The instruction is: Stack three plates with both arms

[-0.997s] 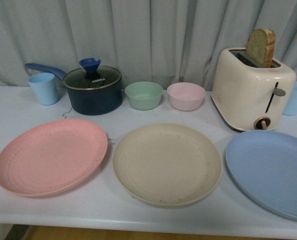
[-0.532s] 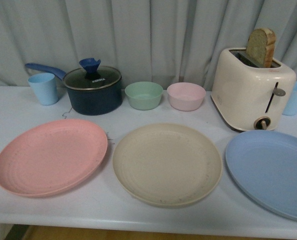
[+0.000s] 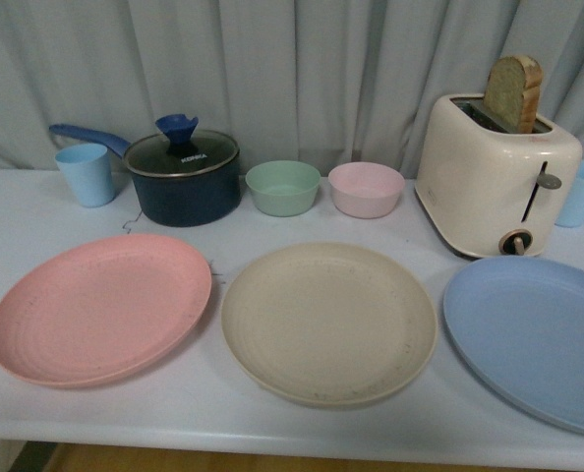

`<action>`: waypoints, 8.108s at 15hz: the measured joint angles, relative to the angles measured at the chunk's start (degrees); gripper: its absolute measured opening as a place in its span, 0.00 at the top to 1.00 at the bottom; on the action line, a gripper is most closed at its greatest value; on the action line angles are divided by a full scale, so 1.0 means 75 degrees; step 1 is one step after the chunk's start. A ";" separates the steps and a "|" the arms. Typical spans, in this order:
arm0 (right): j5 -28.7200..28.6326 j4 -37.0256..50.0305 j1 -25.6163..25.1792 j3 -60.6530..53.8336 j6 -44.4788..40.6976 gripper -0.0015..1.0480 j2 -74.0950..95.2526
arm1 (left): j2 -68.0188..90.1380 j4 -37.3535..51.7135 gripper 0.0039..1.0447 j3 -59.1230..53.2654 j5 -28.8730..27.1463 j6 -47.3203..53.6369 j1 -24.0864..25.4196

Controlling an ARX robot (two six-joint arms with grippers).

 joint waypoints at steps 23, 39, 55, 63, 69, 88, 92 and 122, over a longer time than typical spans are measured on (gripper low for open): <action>-0.0009 0.0003 0.0000 0.0000 -0.0003 0.06 0.0000 | 1.2301 0.5368 0.06 0.3934 0.1769 0.0755 0.2544; -0.0009 0.0003 0.0000 0.0000 -0.0003 0.06 0.0000 | 1.6812 0.4246 0.06 0.7259 0.2763 0.1139 0.2299; -0.0009 0.0003 0.0000 0.0000 -0.0003 0.06 0.0000 | 1.6017 0.3777 0.97 0.7152 0.2276 0.0903 0.2343; -0.0009 0.0003 0.0000 0.0000 -0.0003 0.06 0.0000 | 1.2931 0.4179 0.98 0.5225 0.2879 -0.0571 0.0991; -0.0009 0.0003 0.0000 0.0000 -0.0003 0.06 0.0000 | 1.4600 0.5010 0.98 0.6140 0.1577 -0.1792 -0.1081; -0.0009 0.0003 0.0000 0.0000 -0.0003 0.06 0.0000 | 1.6635 0.5281 0.98 0.7393 0.0851 -0.2530 -0.2119; -0.0009 0.0006 0.0000 0.0000 -0.0003 0.06 0.0000 | 1.6911 0.5421 0.96 0.7481 0.0746 -0.2736 -0.2279; -0.0009 0.0003 0.0000 0.0000 -0.0003 0.06 0.0000 | 0.5823 0.5639 0.99 0.0076 0.0000 -0.0032 -0.0006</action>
